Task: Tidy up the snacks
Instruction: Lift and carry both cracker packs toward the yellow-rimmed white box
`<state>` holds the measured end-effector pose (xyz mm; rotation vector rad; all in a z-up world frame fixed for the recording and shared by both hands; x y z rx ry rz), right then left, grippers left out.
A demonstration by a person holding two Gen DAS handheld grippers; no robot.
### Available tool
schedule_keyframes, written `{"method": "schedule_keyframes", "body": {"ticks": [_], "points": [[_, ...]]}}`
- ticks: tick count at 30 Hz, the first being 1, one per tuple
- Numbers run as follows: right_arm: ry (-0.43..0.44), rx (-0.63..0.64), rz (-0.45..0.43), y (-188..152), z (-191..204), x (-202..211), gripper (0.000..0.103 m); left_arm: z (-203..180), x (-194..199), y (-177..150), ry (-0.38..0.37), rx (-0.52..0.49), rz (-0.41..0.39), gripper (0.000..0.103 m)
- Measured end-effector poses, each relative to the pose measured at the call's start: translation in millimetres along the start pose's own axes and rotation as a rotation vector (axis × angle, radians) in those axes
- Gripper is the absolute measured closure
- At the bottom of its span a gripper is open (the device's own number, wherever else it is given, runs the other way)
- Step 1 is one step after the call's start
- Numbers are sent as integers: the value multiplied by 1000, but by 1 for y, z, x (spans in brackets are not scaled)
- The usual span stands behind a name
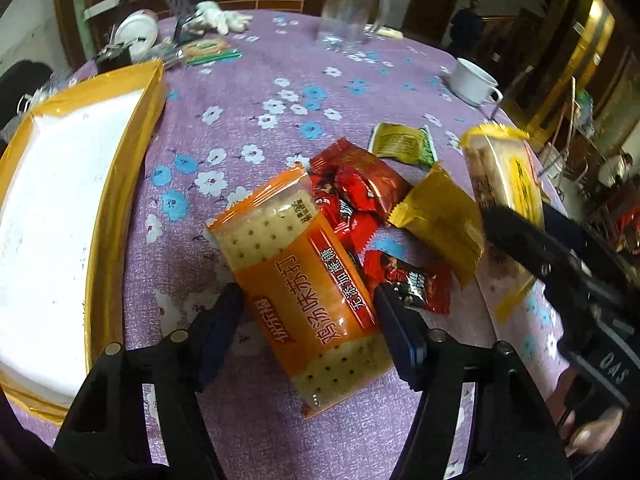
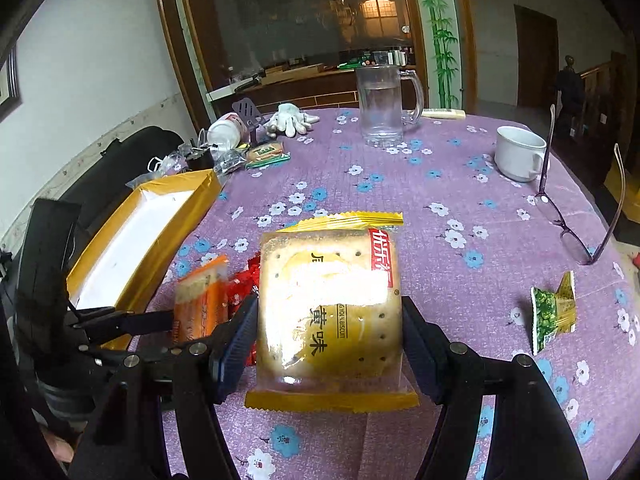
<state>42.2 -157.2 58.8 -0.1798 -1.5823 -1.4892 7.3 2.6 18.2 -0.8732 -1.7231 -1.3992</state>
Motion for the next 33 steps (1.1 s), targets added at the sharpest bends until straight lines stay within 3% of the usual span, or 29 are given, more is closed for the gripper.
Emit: {"method": "schedule_keyframes", "body": {"ticks": [11, 28, 29, 30, 31, 33], "points": [[-20, 6, 6, -2, 2, -5, 33, -8, 9, -2, -33, -69, -62, 39], [-22, 8, -7, -2, 2, -9, 33, 15, 32, 6, -171, -20, -143, 42], [-22, 9, -11, -2, 2, -9, 33, 17, 35, 6, -176, -17, -153, 46], [-23, 9, -13, -2, 3, -9, 33, 18, 37, 6, -178, -16, -159, 58], [-23, 10, -15, -2, 3, -9, 33, 19, 40, 7, -182, -15, -166, 63], [-22, 10, -17, -2, 3, -9, 33, 24, 47, 8, -193, -7, -179, 64]]}}
Point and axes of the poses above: each gripper's, at about its wrist camera, not at the fingertips, and x roughly against the way its jaws point, z to its left, y to its top, the point moved 1 cm from there along -x, roughly the way its jaws point, and after that the axes turned 1 degree about z, right-handed, at the moved point
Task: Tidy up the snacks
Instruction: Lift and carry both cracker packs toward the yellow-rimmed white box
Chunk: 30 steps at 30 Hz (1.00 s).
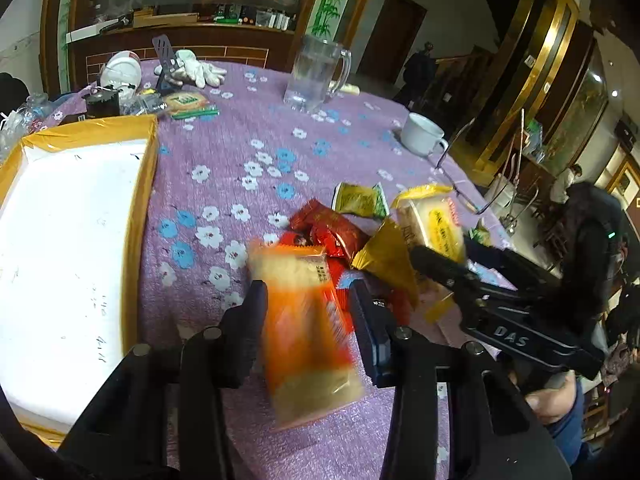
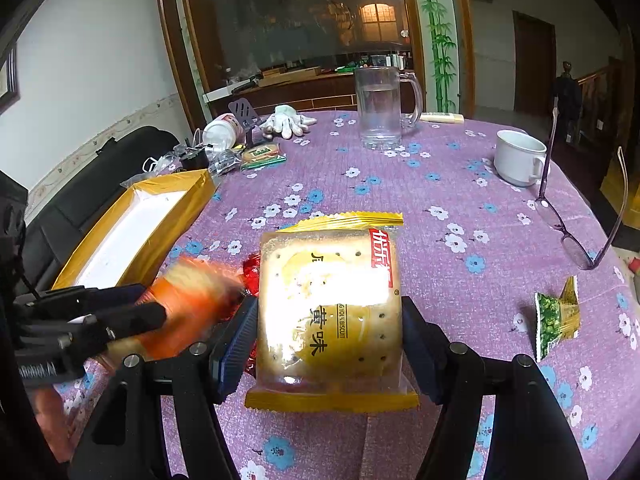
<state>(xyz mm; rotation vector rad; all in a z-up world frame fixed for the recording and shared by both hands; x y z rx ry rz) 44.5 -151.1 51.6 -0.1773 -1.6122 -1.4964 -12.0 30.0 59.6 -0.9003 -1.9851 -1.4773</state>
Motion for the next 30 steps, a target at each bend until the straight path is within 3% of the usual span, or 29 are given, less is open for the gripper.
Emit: {"method": "schedule_keyframes", "body": {"ticks": [4, 8, 12, 16, 18, 22, 26, 28, 30], "points": [[-6, -4, 2, -1, -1, -2, 33, 8, 3, 2, -6, 16, 3, 64], [-21, -10, 10, -1, -2, -4, 33, 16, -6, -4, -33, 54, 75, 62], [-18, -31, -1, 0, -7, -1, 33, 18, -9, -9, -21, 62, 100, 42], [-12, -36, -7, 1, -8, 1, 33, 16, -16, -10, 7, 59, 125, 39], [-8, -38, -7, 1, -8, 2, 33, 13, -24, -12, 48, 39, 158, 31], [4, -42, -13, 1, -9, 5, 33, 8, -39, -18, 55, 35, 199, 31], [16, -39, -18, 2, -7, 7, 33, 0, -53, -22, 146, -39, 203, 31], [22, -39, -20, 2, -7, 7, 33, 0, -61, -25, 143, -48, 214, 32], [28, -36, -25, 2, -5, 9, 33, -2, -63, -26, 171, -76, 180, 35]]}}
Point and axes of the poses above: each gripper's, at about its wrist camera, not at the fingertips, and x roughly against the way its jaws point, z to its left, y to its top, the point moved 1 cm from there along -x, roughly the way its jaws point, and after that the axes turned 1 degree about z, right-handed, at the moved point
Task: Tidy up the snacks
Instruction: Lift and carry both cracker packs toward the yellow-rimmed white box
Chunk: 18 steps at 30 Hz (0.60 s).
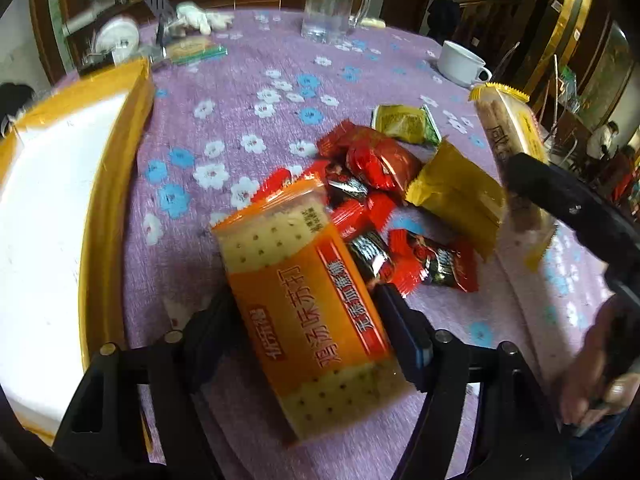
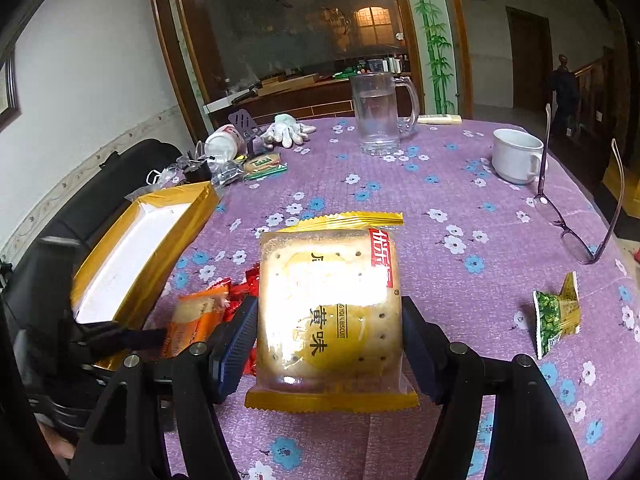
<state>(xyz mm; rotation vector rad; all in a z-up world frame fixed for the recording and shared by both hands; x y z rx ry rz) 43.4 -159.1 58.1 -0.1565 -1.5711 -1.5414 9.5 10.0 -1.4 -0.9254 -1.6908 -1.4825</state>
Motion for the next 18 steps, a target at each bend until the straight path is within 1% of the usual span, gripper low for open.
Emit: {"method": "schedule_keyframes", "body": {"ticks": [1, 2, 4, 8, 13, 18], "points": [[3, 1, -2, 0, 0, 0, 33, 0, 1, -1, 0, -1, -10, 37], [6, 3, -3, 0, 1, 0, 33, 2, 3, -2, -23, 8, -18, 39], [8, 6, -4, 0, 1, 1, 33, 7, 6, -2, -61, 33, -22, 39], [9, 7, -3, -1, 1, 0, 33, 9, 20, -3, -99, 37, -55, 39], [9, 8, 2, -1, 2, -1, 33, 11, 39, 0, -114, 39, -102, 39], [13, 8, 16, -1, 3, -6, 33, 27, 60, 1, -122, 70, -149, 39]]}}
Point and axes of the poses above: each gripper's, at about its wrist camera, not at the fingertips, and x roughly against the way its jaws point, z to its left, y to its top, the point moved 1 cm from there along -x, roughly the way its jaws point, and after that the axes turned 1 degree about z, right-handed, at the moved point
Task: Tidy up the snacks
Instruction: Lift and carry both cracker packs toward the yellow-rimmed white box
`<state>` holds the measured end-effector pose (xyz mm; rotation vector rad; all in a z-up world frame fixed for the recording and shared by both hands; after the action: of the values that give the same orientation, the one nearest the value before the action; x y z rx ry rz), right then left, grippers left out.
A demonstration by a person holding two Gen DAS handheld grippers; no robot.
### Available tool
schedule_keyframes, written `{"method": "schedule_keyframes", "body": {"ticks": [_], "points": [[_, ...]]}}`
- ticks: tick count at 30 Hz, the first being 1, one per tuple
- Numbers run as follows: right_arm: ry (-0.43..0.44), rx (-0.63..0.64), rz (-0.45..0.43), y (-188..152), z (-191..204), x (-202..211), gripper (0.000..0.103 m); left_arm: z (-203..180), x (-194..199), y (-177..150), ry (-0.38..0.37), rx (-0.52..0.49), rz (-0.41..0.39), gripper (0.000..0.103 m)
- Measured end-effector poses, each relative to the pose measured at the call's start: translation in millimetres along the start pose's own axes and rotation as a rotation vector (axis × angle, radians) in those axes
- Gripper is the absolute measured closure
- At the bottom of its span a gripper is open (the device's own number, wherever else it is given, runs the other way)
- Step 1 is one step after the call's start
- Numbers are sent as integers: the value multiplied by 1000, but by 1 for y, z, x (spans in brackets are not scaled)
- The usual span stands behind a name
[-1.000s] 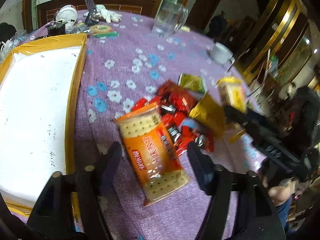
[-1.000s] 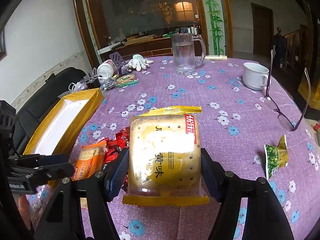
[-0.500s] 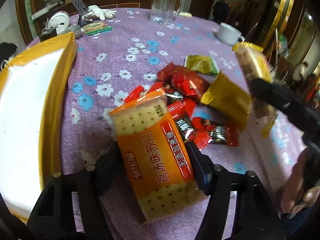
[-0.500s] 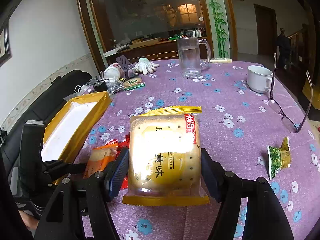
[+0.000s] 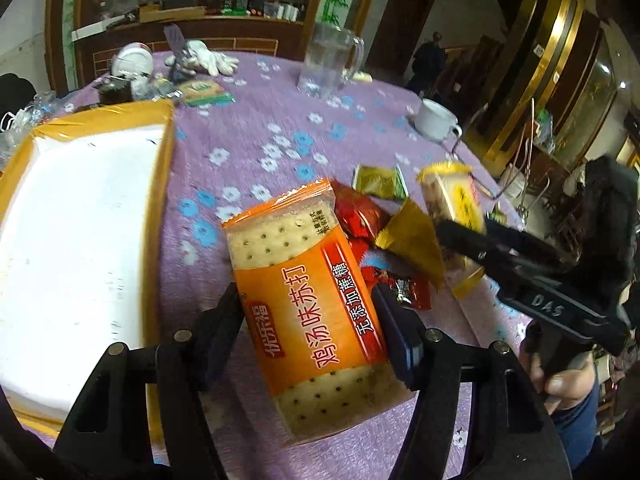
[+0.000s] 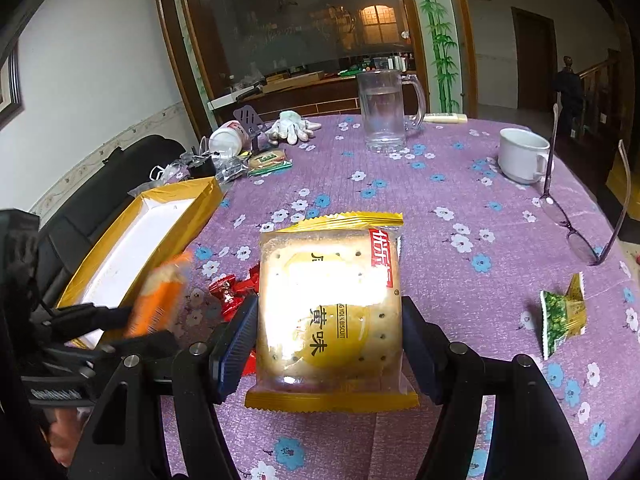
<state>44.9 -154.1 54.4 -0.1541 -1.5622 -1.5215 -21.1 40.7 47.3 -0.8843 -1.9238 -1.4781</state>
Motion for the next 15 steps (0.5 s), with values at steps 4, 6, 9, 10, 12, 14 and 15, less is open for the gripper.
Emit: {"method": "schedule_keyframes", "body": {"ticks": [4, 6, 9, 10, 12, 14, 15], "points": [[18, -20, 16, 1, 1, -3, 33, 17, 20, 3, 11, 30, -42, 39], [39, -36, 28, 1, 3, -3, 33, 26, 28, 6, 20, 46, -58, 39], [70, -43, 38, 1, 12, -2, 33, 42, 39, 10, 36, 75, -88, 39], [78, -42, 40, 2, 16, -2, 33, 46, 41, 10, 40, 81, -92, 39], [106, -39, 50, 3, 26, -1, 33, 59, 47, 13, 53, 102, -108, 39], [141, -39, 69, 5, 36, -1, 33, 75, 55, 15, 71, 124, -127, 39], [157, -30, 78, 7, 44, -2, 33, 80, 58, 15, 77, 129, -131, 39]]}}
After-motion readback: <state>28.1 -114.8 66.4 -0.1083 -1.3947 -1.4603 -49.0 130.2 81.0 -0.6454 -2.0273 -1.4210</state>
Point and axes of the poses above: each gripper's, at about its wrist camera, not at the fingertips, and x roughly against the way its jaws point, z to its left, y to its top, the point moved 1 cm from there along -x, roughly the way its jaws point, and after that the axes turned 1 degree about z, right-handed, at the moved point
